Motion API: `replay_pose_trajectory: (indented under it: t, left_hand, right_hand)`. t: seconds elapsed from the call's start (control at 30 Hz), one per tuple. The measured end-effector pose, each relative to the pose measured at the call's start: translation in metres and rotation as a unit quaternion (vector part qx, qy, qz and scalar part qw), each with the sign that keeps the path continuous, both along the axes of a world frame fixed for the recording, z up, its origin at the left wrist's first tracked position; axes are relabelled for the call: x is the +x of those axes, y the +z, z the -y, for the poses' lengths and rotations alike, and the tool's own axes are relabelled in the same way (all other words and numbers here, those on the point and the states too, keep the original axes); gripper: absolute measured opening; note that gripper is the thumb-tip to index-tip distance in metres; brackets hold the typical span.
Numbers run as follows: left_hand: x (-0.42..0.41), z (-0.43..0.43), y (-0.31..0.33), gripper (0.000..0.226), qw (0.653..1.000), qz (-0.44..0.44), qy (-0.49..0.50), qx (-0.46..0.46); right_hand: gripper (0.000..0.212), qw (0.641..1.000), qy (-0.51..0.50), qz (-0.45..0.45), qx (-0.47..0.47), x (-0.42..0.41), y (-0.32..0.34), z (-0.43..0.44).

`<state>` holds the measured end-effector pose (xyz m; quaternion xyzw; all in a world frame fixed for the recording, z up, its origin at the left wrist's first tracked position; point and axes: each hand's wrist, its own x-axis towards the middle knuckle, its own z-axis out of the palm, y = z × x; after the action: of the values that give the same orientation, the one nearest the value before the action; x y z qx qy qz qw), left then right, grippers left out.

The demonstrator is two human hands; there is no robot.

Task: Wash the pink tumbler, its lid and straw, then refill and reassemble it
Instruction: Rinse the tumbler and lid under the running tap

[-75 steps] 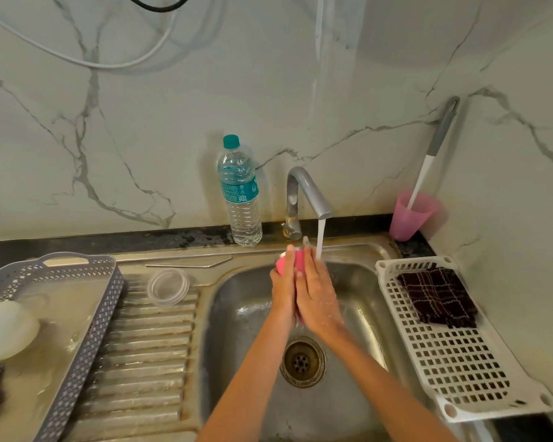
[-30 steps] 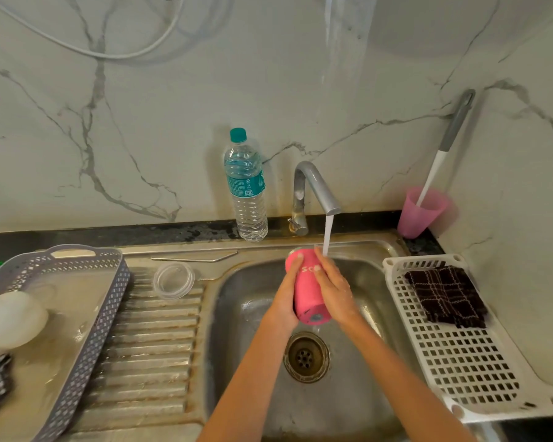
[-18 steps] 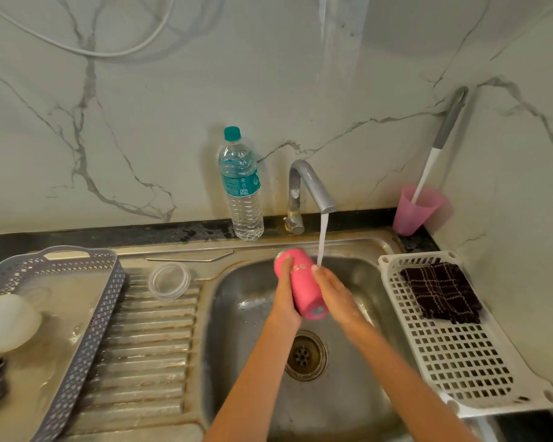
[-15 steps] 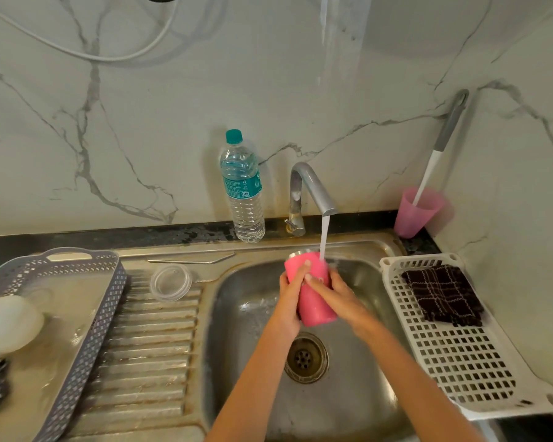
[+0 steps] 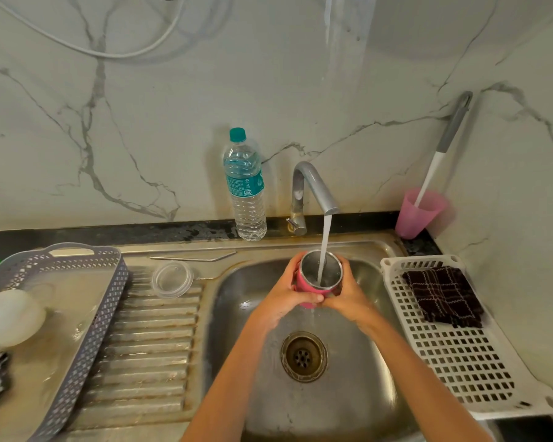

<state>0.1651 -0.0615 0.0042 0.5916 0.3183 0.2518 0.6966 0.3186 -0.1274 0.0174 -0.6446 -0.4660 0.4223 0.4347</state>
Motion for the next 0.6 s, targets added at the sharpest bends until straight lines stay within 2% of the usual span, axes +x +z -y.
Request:
replay_pose_trajectory:
  t: [0.1,0.17,0.27,0.33,0.4,0.5,0.6]
  left_hand:
    - [-0.002,-0.002,-0.004,0.085,1.000,0.013,-0.002,0.000]
    - [-0.005,-0.002,-0.009,0.081,1.000,0.005,0.018,-0.012]
    - [-0.007,0.005,-0.021,0.082,0.990,-0.013,0.119,-0.073]
    - [-0.011,0.011,-0.025,0.082,0.964,-0.033,0.206,-0.165]
    - [-0.013,0.015,-0.029,0.082,0.935,-0.045,0.233,-0.265]
    - [-0.009,0.024,-0.029,0.071,0.882,0.053,0.225,-0.411]
    - [-0.002,0.027,-0.025,0.063,0.839,0.151,0.254,-0.457]
  right_hand:
    - [0.102,1.000,0.006,-0.021,0.008,0.003,-0.002,-0.002]
    - [0.100,0.998,-0.028,-0.062,-0.001,0.000,-0.003,-0.003]
    - [0.093,0.991,-0.084,-0.101,-0.023,-0.008,-0.005,-0.003]
    - [0.097,0.994,-0.080,-0.075,-0.022,-0.015,-0.008,-0.003]
    - [0.099,0.994,-0.098,-0.052,-0.010,-0.023,-0.011,-0.001]
    - [0.098,0.989,-0.136,-0.060,-0.005,-0.031,-0.019,0.003]
    - [0.101,0.992,-0.104,-0.060,-0.027,-0.031,-0.020,0.005]
